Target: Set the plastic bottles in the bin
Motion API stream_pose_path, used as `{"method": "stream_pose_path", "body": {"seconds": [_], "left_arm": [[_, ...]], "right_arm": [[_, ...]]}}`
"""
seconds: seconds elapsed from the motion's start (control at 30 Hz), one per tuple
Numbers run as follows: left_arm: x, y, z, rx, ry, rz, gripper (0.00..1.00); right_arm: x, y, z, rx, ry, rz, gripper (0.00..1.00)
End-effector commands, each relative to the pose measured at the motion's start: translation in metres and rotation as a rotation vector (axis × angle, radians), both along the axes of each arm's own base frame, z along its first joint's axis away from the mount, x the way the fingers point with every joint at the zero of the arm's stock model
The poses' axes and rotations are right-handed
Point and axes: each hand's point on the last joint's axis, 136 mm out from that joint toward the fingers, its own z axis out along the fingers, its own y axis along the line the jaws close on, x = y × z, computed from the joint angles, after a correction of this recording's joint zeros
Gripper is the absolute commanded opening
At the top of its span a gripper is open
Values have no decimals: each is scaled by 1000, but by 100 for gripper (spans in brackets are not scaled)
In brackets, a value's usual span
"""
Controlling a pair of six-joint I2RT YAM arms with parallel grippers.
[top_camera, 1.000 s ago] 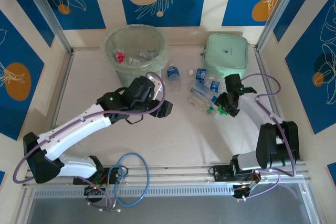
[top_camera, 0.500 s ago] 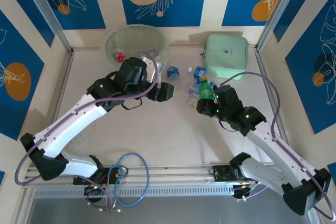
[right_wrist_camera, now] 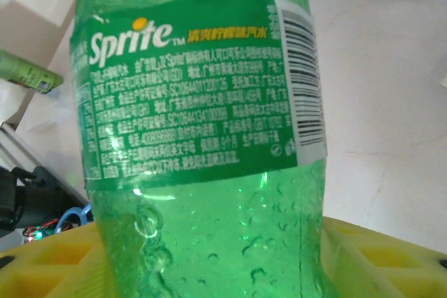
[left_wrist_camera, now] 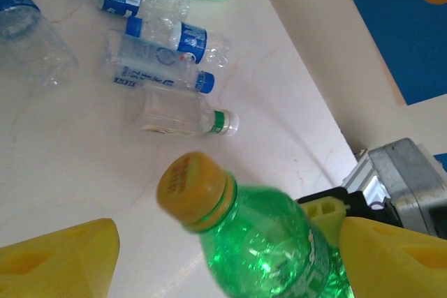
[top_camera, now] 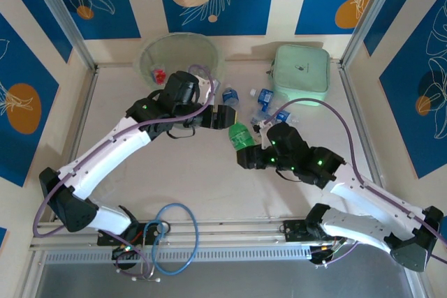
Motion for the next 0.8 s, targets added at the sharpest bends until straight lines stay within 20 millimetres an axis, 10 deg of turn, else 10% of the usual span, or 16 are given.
{"method": "stream_pose_path", "body": {"seconds": [0.0, 0.77], "left_arm": [[-1, -5, -2, -37, 34, -12, 79], [-1, 1, 11, -150, 71, 54, 33]], "right_arm": [[-3, 15, 34, 66, -78, 63, 62], [-12, 31, 54, 101, -132, 110, 62]]}}
